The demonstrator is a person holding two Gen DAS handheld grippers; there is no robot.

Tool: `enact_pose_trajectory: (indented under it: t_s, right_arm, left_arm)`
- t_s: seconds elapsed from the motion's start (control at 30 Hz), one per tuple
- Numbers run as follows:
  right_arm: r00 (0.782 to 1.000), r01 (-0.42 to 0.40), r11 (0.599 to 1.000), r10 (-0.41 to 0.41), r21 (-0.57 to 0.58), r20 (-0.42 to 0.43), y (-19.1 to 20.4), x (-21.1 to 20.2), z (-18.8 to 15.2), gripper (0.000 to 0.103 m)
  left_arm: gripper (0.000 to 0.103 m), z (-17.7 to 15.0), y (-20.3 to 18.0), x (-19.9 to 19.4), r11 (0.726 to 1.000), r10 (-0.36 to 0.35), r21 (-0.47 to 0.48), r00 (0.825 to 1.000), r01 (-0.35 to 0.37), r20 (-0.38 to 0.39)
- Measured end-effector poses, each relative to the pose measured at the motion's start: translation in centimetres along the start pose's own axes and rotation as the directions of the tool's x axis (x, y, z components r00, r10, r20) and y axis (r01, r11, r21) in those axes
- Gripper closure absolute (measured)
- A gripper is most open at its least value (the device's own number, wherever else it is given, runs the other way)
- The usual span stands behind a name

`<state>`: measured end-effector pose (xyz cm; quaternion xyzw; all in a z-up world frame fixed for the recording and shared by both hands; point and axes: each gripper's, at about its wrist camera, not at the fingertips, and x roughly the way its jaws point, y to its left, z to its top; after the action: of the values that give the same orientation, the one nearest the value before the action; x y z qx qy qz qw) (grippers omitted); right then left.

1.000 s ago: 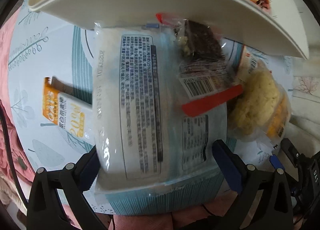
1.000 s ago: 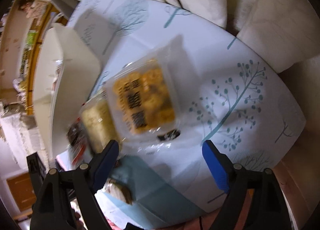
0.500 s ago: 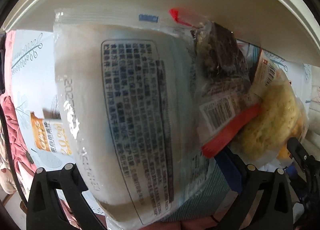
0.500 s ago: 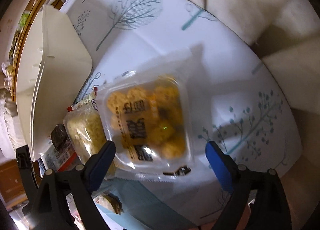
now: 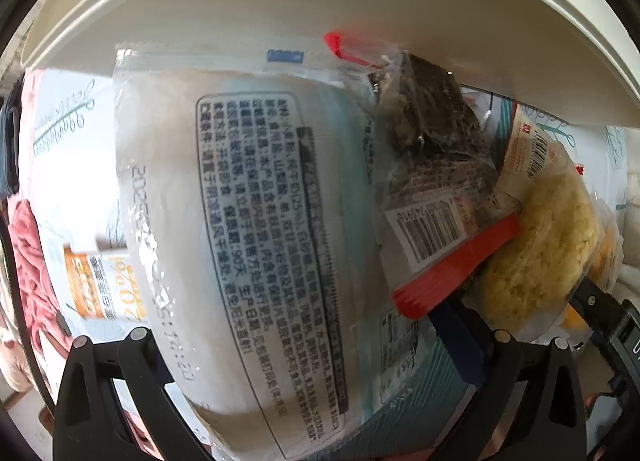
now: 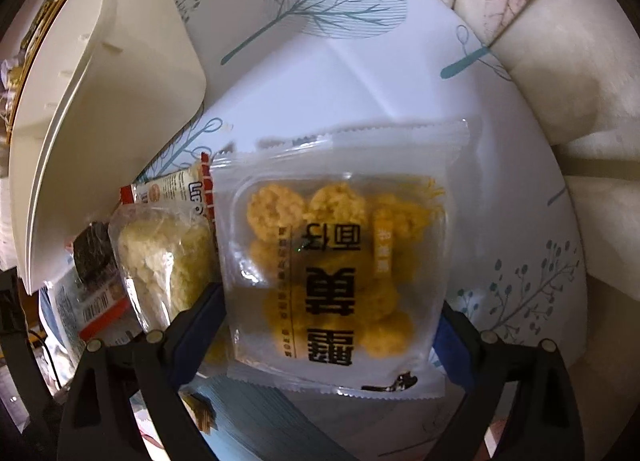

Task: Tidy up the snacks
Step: 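Carry both snacks over the white tray and open both tools to drop them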

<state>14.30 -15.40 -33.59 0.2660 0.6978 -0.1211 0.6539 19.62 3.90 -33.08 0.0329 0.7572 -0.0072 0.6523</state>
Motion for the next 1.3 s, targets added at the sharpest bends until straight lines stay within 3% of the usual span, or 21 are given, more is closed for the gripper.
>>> enact_pose_trajectory:
  t_s: [0.2,0.3,0.53,0.9,1.3]
  right_arm:
    - [1.0,-0.005,1.0,0.006,-0.01,0.016,-0.6,-0.2,-0.9,0.021]
    - [1.0,-0.006,1.0,0.006,-0.02,0.017,-0.7,-0.4,-0.9,0.021]
    - [1.0,0.004,0.999,-0.004,-0.041,0.001,-0.8,-0.3,-1.6,0.022]
    - [1.0,-0.008,1.0,0.008,-0.003,-0.002,-1.2,-1.0,-3.8,0.022]
    - [0.999,-0.05,0.999,0.05,-0.006,0.016,-0.6,-2.5,-6.5,0.022]
  left_arm:
    - [0.006,-0.5,-1.0,-0.6,1.0,0.005,0.022,0.999,-0.005,0.033]
    - [0.018,-1.1,-2.0,-1.1,0.998,0.021,0.058,0.998,-0.025,0.066]
    - [0.026,-2.4,-2.3,-1.5,0.998,0.007,0.065,0.998,-0.011,0.067]
    - [0.032,-4.6,-0.5,-2.1,0.997,-0.034,0.073,0.998,0.031,0.044]
    - [0.038,-5.8,0.0,-5.4,0.995,-0.075,0.075,0.994,0.07,0.073]
